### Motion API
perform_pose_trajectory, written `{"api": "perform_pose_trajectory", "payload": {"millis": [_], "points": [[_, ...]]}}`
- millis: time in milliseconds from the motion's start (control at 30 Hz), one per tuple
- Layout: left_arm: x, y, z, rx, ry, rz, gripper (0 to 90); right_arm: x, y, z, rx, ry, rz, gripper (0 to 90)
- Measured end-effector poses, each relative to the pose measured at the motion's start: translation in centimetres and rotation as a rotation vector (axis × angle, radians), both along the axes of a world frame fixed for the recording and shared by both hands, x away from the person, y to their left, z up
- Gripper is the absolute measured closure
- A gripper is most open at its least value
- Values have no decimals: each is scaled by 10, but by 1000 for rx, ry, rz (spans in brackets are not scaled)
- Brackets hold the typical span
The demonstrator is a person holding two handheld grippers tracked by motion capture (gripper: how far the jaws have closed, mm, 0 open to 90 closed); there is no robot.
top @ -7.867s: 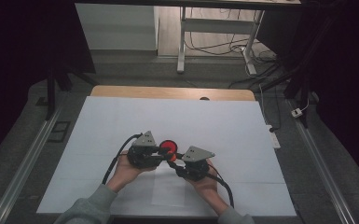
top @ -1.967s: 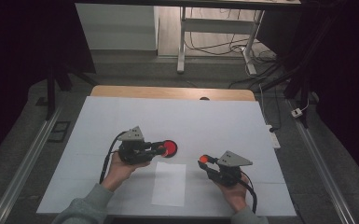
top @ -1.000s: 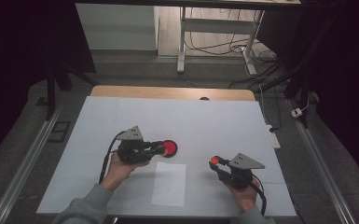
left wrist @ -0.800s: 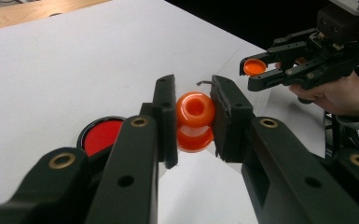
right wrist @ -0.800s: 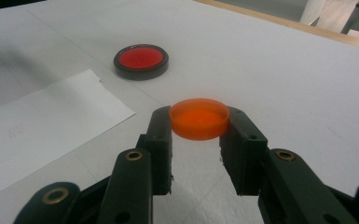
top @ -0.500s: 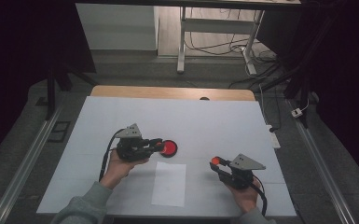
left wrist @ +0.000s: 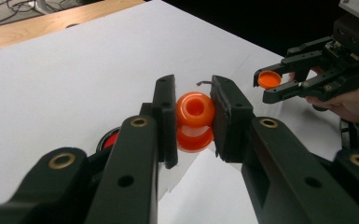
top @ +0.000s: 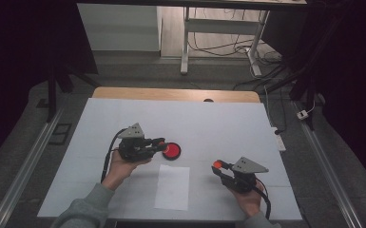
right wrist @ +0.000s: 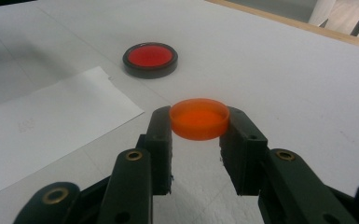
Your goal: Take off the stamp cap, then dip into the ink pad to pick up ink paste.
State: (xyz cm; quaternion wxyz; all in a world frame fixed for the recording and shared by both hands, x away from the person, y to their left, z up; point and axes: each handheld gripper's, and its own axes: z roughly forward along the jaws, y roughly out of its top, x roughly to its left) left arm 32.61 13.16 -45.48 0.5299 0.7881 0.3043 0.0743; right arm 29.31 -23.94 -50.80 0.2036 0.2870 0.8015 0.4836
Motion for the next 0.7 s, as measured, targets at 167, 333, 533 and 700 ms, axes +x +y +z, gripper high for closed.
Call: {"api": "perform_pose_trajectory", "payload": {"millis": [167, 333, 533, 700], "points": [[6, -4, 0, 12, -2, 6, 726, 0, -1, 0, 6, -4, -4, 642], [15, -6, -4, 7, 12, 9, 726, -1, -1, 0, 6, -5, -4, 642], [23, -9, -5, 13, 9, 21, 726, 0, 0, 0, 9, -6, -4, 642], [31, -10, -10, 26, 13, 38, 726, -1, -1, 1, 4, -10, -4, 642]]}}
